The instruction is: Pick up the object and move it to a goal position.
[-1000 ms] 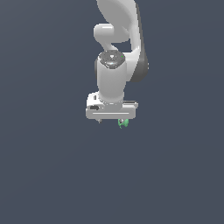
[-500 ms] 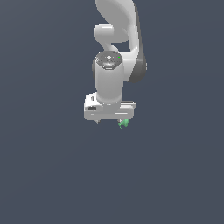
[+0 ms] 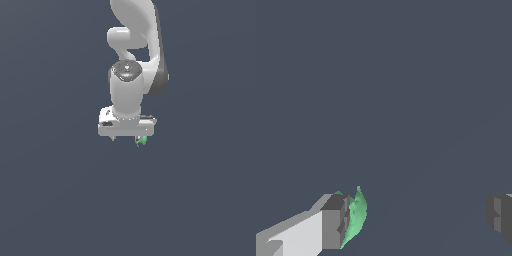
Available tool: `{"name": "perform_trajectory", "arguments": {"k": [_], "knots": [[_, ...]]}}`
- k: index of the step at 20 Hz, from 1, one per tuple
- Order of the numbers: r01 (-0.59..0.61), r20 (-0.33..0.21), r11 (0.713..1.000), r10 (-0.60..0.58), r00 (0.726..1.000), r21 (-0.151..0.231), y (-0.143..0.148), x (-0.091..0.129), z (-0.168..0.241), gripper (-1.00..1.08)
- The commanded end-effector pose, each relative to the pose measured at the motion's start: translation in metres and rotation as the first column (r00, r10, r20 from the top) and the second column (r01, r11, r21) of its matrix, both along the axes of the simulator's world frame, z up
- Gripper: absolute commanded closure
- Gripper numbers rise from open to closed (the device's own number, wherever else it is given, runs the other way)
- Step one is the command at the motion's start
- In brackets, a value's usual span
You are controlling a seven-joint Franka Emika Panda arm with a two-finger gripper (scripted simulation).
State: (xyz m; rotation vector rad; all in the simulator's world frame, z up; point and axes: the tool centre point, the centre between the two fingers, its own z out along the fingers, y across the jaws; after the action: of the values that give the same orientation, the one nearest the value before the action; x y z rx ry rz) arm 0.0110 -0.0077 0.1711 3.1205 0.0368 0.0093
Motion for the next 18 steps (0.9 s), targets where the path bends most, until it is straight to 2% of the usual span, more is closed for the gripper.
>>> {"name": "perform_trajectory", "arguments": {"k": [1, 6, 18], "knots": [[0.013, -0.001, 1.0, -0.013, 1.0, 0.002, 0.006, -0.005, -0.006, -0.92], [0.06, -0.001, 0.998, -0.06, 0.998, 0.008, 0.024, -0.022, -0.025, -0.92], [0.192, -0.005, 0.981, -0.192, 0.981, 0.02, 0.068, -0.078, -0.073, -0.92]]}}
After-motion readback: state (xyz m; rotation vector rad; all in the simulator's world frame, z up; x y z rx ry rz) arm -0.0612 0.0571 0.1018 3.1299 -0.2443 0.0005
